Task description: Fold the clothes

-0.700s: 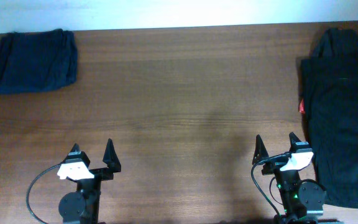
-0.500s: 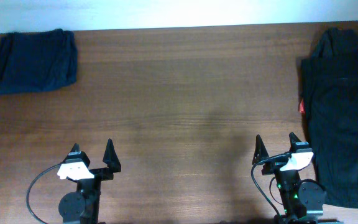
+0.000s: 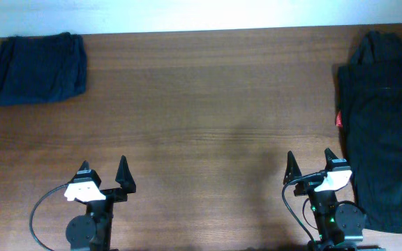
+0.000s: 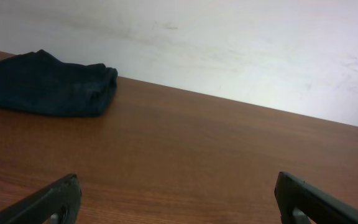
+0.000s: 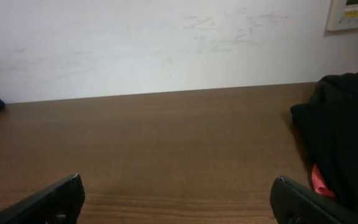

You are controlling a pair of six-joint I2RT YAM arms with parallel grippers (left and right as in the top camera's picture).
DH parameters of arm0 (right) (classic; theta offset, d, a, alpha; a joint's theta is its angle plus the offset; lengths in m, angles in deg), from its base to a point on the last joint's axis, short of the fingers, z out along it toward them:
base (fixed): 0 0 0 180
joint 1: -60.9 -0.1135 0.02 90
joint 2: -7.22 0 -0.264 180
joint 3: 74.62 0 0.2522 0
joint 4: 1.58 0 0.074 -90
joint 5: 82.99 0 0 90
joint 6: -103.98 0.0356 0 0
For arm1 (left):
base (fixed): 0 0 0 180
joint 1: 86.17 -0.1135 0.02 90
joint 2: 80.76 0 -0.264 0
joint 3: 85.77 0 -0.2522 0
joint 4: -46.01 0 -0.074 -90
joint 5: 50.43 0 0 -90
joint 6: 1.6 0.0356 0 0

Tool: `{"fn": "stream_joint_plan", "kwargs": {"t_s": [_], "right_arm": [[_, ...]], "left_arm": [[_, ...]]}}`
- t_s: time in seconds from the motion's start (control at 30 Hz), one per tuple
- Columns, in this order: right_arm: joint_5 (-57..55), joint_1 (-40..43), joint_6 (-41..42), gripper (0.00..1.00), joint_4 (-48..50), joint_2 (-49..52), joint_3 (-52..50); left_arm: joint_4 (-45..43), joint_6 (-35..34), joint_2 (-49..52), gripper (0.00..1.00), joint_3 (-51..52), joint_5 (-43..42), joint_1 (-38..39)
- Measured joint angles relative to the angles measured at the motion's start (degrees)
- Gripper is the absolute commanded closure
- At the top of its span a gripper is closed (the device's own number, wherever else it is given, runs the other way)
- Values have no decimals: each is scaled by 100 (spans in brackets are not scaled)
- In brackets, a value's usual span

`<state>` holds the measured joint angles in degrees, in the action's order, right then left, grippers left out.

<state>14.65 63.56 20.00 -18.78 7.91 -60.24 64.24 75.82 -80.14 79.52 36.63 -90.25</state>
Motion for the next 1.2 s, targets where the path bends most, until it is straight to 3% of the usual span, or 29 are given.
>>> {"fn": "stream_joint_plan", "kwargs": {"t_s": [0.73,0.8,0.9,1.03,1.2], "right_arm": [[28,0,0,1,2,0,0],[968,-2,448,1,79,0,0],[2741,-9,1875,1,144,0,0],[3158,-9,2393,1,1969,-7,0],[2142,-9,1875,1,2050,564,734]], "left_arm": [[0,2,0,1,0,0,0],[0,2,0,1,0,0,0],[0,0,0,1,0,0,0],[2,0,0,1,0,2,0],[2,0,2,1,0,2,0]]}}
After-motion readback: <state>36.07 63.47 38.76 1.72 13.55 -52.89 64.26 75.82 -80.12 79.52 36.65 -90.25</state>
